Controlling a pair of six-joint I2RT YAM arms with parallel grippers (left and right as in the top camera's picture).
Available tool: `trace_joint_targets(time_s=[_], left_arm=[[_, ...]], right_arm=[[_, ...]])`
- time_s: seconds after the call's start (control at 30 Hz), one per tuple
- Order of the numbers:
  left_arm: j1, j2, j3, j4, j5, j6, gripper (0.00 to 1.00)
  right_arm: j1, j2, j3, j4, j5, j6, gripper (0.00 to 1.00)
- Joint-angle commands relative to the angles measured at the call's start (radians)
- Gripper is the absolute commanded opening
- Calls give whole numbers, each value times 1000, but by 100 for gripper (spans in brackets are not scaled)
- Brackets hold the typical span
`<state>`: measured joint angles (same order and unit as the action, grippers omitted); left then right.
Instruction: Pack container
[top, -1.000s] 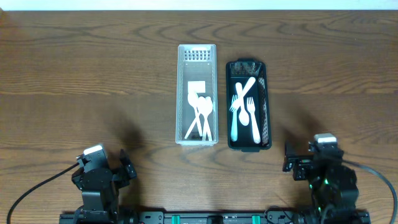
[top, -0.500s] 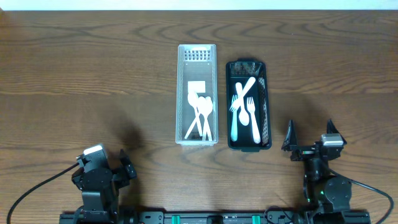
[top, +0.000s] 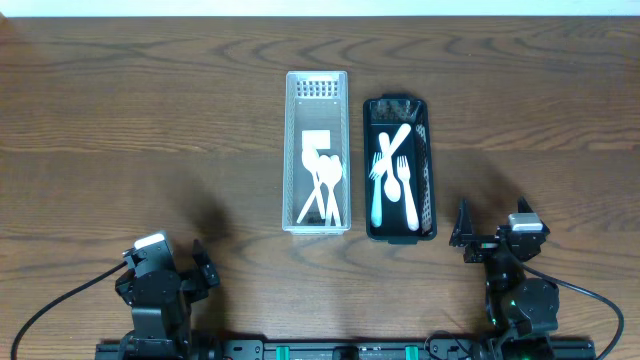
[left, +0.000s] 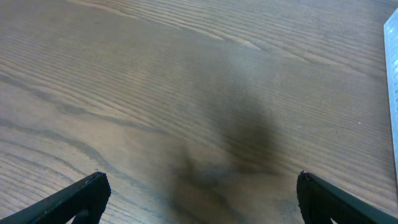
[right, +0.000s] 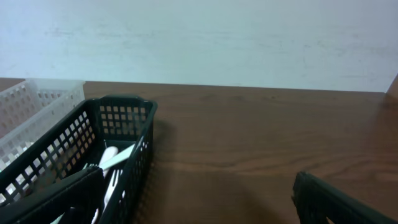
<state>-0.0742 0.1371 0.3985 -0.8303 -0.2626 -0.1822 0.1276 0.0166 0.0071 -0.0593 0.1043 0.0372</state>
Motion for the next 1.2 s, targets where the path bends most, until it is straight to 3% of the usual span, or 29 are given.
trace_joint_targets(time_s=[0.0,0.6,0.83,0.97,1.03,1.17], left_arm=[[-4,-5,2,0,-12,2,98],[-1,-6,2,-1,-12,2,98],[3,-137,0,4,55,14,98],[-2,-135,-35,124,148,125,98],[-1,-135,-79,241,227,211,98],[-1,-135,-178,466,254,264,98]], right_arm=[[-16,-7,-2,-4,0,10,99],[-16,-7,-2,-4,0,10,99],[-16,-7,-2,-4,0,10,99],[-16,-7,-2,-4,0,10,99],[-16,-7,-2,-4,0,10,99],[-16,-7,-2,-4,0,10,99]])
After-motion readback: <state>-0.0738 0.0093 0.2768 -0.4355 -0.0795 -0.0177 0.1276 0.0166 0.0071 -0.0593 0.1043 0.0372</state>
